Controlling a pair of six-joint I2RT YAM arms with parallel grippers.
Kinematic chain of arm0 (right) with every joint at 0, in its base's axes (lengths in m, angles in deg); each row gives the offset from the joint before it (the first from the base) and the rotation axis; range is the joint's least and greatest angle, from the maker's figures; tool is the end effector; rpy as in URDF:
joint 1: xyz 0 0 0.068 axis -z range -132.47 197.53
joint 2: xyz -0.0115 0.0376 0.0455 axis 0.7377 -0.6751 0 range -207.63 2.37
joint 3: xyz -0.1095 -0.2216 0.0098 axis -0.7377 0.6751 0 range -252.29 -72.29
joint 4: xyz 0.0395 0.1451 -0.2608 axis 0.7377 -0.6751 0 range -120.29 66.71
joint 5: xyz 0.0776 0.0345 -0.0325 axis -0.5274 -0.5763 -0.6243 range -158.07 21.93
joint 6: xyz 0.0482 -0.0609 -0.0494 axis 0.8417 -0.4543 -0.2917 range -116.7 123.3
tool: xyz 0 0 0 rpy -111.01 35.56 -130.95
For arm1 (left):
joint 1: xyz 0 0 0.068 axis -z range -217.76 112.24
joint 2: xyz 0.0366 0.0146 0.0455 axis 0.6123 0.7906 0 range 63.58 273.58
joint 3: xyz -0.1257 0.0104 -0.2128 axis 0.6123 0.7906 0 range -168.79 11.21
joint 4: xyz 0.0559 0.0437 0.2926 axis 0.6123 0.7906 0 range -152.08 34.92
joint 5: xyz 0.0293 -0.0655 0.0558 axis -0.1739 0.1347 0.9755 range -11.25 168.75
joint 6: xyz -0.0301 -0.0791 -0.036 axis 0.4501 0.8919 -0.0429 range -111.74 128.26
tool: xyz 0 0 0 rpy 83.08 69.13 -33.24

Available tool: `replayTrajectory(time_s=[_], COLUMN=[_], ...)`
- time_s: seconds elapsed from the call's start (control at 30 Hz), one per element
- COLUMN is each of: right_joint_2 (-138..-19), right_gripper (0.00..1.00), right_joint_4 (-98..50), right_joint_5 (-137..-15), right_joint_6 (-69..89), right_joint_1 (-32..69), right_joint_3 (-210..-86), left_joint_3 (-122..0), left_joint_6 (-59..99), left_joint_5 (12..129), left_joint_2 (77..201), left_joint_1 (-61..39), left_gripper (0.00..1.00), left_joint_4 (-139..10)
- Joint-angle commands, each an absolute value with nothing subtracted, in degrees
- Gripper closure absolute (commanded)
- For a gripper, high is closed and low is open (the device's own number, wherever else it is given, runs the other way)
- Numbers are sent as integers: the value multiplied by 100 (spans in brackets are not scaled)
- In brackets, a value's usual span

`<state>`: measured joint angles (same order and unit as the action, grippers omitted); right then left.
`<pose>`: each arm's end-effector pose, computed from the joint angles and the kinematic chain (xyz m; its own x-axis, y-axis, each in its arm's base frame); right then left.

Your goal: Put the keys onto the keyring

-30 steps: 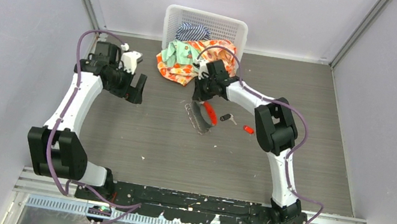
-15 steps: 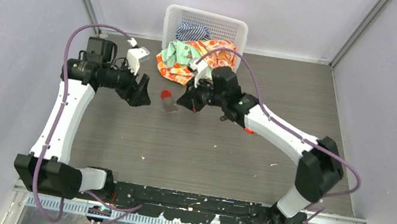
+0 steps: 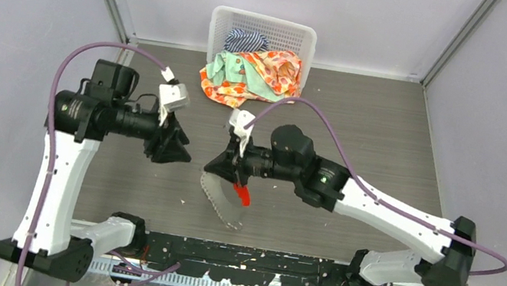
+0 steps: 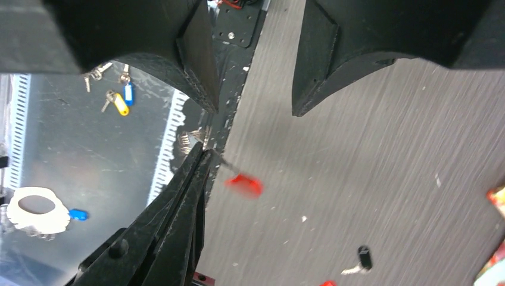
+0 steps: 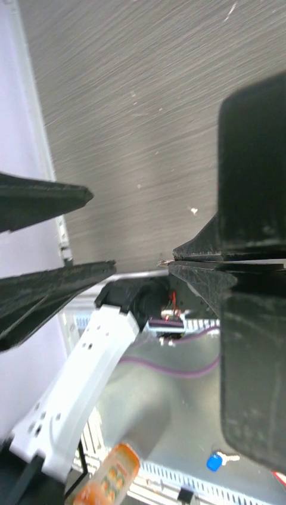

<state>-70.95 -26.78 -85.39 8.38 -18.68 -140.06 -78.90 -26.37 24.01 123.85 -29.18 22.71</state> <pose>0.1365 0.3705 0.3490 -0.1510 -0.1329 -0.9796 -0.9826 0.1283 0.1340 0.1789 -0.0950 0.4150 -0.3537 0.3851 -0.8524 0.9124 0.3429 -0.2237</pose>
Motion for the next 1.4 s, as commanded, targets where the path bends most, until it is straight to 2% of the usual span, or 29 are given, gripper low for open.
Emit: replayTrajectory(time_s=[0.0,0.17,0.33,0.43,0.6,0.87,1.1,1.37], right_joint_2=[-6509,-6302,-6294,-6366,-6398,-6224,-6042,-5882], right_gripper=[99,99,99,99,99,99,99,99], right_joint_4=[-2348,-2412,-2661,-2805,-2712,-2400,-2209,-2230], right_joint_5=[-7711,-7126,-6612,-6351,-5934,-5568,-5192,-5001], right_joint_6=[753,484,149,-14,-180,-332,-402,-411], right_joint_1=[-2467,-3050,-3494,-3619,-3722,-3742,-3738,-3742], right_joint_3=[-13945,-14054,-14274,-14412,-14444,-14226,-13934,-13701], left_joint_3=[-8101,-8020,-7957,-7861,-7458,-7554,-7678,-8099], left_joint_6=[-2833,-2613,-2575,-2473,-2309,-2834,-2920,-2894], left_joint_5=[1397,870,820,747,875,1072,2059,2503], left_joint_2=[11847,11480,11312,11245,11038,11469,12056,12458], left_joint_1=[-2836,-2818,-2818,-2818,-2818,-2661,-1594,-1124], left_gripper=[47,22,18,20,32,36,49,46], left_joint_4=[2950,2810,2789,2630,1986,2072,1803,1698])
